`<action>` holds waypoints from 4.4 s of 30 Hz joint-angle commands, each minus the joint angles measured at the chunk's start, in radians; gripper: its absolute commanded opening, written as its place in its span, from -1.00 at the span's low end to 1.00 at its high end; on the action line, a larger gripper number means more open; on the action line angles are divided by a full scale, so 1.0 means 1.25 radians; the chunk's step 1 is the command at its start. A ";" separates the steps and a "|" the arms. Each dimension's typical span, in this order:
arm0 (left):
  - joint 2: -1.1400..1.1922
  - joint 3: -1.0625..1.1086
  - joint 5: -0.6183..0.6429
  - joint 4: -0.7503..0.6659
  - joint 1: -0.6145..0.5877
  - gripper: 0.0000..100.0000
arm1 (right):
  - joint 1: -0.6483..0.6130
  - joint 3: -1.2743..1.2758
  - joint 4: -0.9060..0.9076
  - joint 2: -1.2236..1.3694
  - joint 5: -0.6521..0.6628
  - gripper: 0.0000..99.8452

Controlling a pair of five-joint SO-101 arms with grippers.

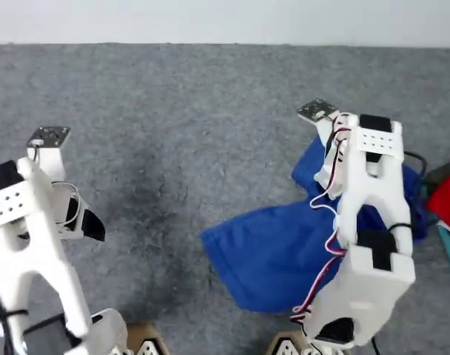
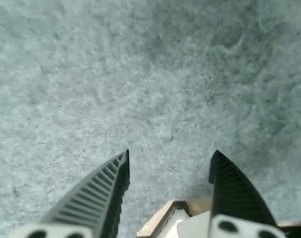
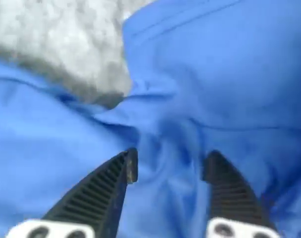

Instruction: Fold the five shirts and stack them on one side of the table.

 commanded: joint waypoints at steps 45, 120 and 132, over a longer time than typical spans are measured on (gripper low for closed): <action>-0.223 0.164 0.152 -0.072 0.342 -0.50 | 0.228 0.341 -0.050 -0.517 0.217 -0.25; 0.530 -0.573 0.257 0.027 0.735 -0.50 | 0.905 0.847 -0.095 -1.013 0.544 -0.63; 0.680 -0.773 0.396 0.026 0.889 -0.32 | 0.584 0.878 -0.068 -1.442 0.088 -0.63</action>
